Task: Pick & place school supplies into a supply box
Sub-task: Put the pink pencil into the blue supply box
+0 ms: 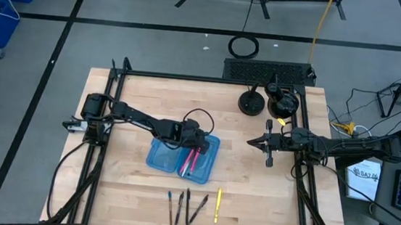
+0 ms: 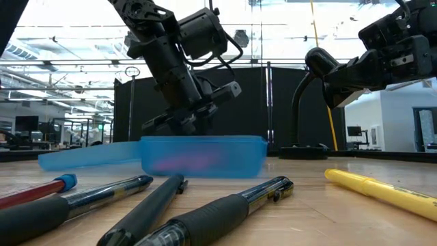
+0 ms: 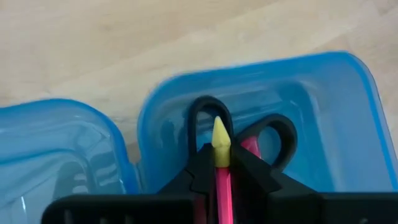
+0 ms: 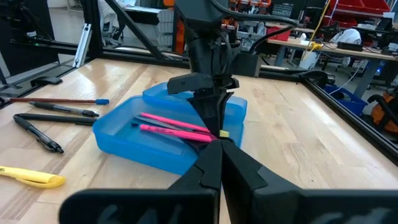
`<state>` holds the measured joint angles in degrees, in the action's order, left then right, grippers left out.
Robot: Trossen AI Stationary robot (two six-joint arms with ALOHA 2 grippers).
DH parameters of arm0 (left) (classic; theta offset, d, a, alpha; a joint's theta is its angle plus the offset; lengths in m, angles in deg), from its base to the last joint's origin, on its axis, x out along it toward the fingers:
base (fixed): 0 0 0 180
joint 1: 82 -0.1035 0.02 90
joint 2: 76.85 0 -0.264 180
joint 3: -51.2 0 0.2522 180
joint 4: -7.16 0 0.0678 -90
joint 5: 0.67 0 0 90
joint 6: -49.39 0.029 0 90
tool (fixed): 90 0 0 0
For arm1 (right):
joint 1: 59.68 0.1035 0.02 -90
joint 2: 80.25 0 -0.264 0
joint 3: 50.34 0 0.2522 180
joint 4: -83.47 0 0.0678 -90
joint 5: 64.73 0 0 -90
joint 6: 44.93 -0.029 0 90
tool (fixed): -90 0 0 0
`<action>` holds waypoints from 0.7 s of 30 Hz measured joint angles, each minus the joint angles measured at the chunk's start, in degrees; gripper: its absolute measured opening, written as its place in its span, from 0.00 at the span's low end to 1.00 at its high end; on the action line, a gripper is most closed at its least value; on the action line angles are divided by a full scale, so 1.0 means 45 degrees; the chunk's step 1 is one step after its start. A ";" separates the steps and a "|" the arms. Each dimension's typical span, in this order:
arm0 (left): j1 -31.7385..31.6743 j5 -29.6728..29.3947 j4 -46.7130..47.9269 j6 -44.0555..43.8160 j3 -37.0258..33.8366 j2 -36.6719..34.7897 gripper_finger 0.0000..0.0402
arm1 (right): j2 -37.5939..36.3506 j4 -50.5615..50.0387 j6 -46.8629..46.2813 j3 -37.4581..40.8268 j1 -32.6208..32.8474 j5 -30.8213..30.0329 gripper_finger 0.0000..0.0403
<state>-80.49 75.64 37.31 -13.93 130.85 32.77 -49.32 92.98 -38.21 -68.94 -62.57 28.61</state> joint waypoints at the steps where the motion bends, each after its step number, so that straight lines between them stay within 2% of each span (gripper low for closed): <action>1: -0.0045 0.0227 0.0000 -0.0050 0.0000 0.0000 0.12 | -0.0005 0.0000 0.0000 0.0000 0.0000 0.0000 0.00; 5: -0.0052 0.0508 -0.0005 -0.0300 0.0000 0.0000 0.17 | -0.0005 -0.0096 -0.0010 0.0000 -0.0003 0.0000 0.00; 15: 0.0027 0.0274 -0.0137 -0.0912 0.0000 -0.0018 0.44 | -0.0003 -0.0653 0.0022 0.0000 -0.0003 0.0000 0.00; 21: -0.0007 0.0186 -0.0199 -0.0717 -0.0015 -0.0643 0.49 | 0.0000 -0.0604 -0.0005 0.0000 0.0000 0.0000 0.00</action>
<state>-80.52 76.48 36.41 -17.15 130.79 29.88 -49.32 90.26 -38.23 -68.94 -62.57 28.61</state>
